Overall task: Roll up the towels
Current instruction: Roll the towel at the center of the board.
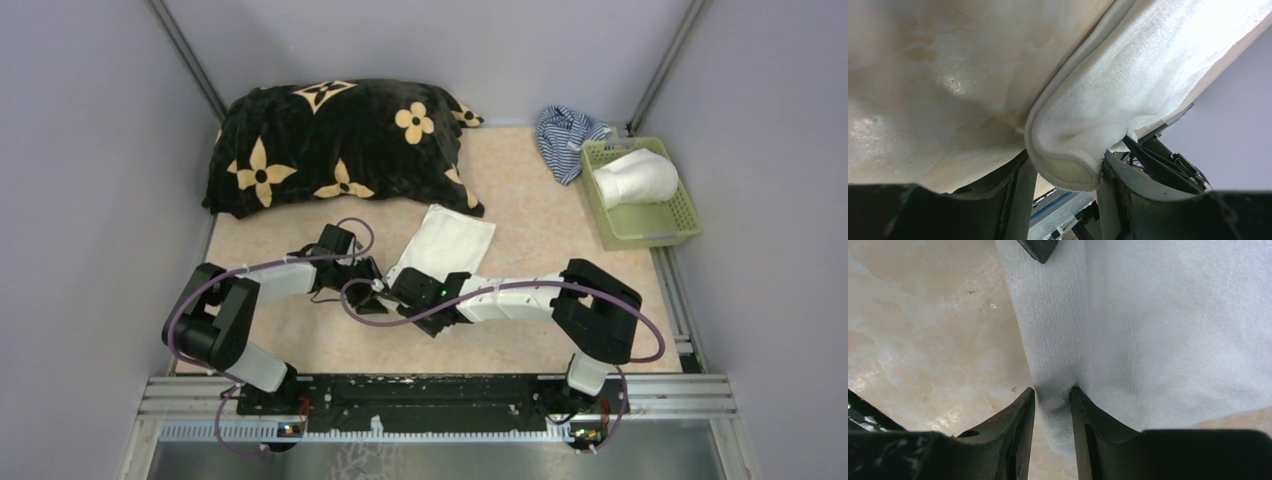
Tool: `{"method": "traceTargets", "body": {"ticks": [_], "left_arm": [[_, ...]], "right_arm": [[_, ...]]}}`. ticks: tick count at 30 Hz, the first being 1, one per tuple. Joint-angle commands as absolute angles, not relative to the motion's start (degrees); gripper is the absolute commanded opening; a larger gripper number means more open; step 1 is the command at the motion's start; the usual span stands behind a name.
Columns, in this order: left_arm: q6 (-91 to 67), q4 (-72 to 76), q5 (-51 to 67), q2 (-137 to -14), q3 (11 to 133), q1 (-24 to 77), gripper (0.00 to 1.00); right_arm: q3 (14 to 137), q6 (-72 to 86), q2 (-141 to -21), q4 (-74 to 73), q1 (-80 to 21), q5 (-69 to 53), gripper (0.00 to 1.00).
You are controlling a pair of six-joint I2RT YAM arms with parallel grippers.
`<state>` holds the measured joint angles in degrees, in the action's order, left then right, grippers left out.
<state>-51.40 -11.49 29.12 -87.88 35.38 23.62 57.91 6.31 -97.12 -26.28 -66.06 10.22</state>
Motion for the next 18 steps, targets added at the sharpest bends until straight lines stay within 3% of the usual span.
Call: {"method": "traceTargets", "body": {"ticks": [1, 7, 18], "left_arm": [[-47.4, -16.5, 14.0, -93.1, 33.8, 23.5, 0.52], [-45.8, -17.9, 12.5, -95.0, 34.5, 23.4, 0.41], [-44.4, -18.5, 11.3, -97.7, 35.4, 23.5, 0.41]], "right_arm": [[55.9, 4.9, -93.1, -29.3, -66.8, 16.6, 0.34], [54.5, 4.6, -92.2, -28.6, -67.0, 17.5, 0.34], [52.1, 3.5, -99.0, -27.1, -70.9, 17.1, 0.34]]}}
